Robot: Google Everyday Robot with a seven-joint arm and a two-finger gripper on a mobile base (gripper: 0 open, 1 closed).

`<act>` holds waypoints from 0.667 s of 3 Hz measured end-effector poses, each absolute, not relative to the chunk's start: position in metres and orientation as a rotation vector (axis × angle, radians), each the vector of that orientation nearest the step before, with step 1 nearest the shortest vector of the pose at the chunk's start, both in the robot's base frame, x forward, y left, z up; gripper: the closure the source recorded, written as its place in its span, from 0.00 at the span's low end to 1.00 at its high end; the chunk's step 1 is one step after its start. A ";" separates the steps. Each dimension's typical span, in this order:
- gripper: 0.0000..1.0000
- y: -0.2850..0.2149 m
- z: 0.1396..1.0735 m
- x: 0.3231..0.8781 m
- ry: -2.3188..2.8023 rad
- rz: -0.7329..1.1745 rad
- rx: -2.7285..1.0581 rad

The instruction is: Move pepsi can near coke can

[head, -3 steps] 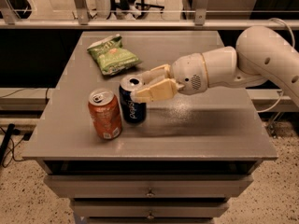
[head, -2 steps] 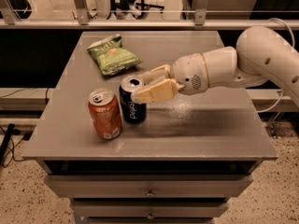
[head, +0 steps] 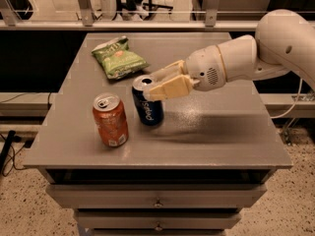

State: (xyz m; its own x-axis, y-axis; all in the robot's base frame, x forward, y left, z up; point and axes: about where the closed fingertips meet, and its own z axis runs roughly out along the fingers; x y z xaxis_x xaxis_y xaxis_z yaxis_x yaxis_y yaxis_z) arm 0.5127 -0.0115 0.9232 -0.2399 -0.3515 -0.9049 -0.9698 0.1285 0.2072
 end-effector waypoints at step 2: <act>0.00 -0.011 0.924 0.510 1.731 1.119 -1.289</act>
Offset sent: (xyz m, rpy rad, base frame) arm -0.0045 -0.0066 -0.0035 -0.0165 0.0507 -0.0203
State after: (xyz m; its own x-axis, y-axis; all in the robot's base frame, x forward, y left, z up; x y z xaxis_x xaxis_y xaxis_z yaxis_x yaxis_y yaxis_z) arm 0.5105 -0.0110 0.9238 -0.2639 -0.3638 -0.8933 -0.9639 0.1331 0.2305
